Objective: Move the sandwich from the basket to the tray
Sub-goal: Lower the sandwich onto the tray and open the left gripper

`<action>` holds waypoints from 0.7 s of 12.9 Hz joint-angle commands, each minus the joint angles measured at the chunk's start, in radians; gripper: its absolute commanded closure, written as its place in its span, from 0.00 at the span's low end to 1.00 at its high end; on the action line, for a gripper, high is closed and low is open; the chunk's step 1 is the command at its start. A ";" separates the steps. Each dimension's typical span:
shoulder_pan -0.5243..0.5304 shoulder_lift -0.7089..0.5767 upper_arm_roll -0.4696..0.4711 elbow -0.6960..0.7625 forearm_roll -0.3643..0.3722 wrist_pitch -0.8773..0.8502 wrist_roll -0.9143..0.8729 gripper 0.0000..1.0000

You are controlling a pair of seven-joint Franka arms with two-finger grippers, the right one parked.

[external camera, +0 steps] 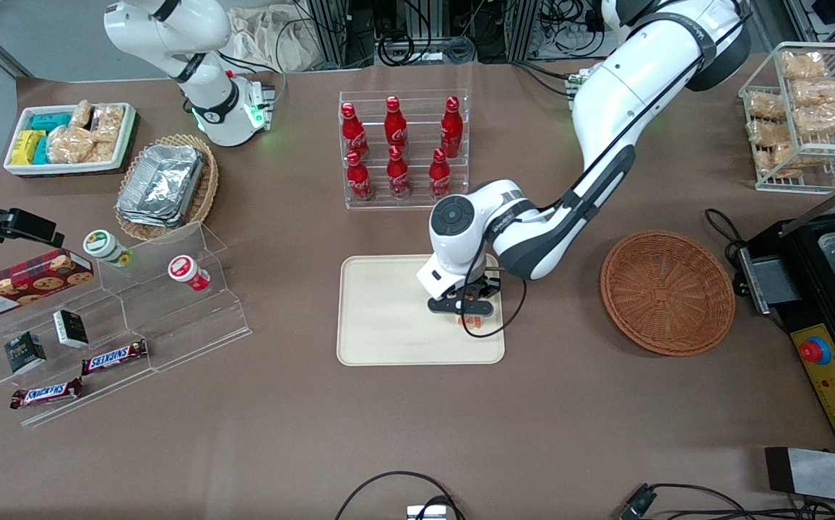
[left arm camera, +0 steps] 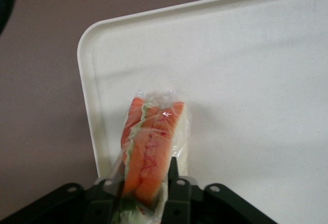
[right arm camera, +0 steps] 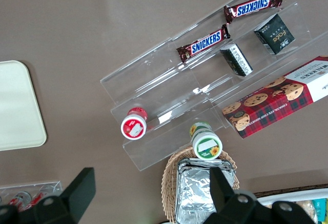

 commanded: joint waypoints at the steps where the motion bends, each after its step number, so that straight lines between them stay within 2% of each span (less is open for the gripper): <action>1: -0.021 0.016 0.007 0.042 0.023 -0.025 -0.026 0.36; 5: -0.012 0.004 0.007 0.069 0.020 -0.066 -0.026 0.24; 7: -0.001 -0.005 0.006 0.132 0.005 -0.126 -0.024 0.00; 9: 0.019 -0.024 0.004 0.152 0.000 -0.159 -0.026 0.00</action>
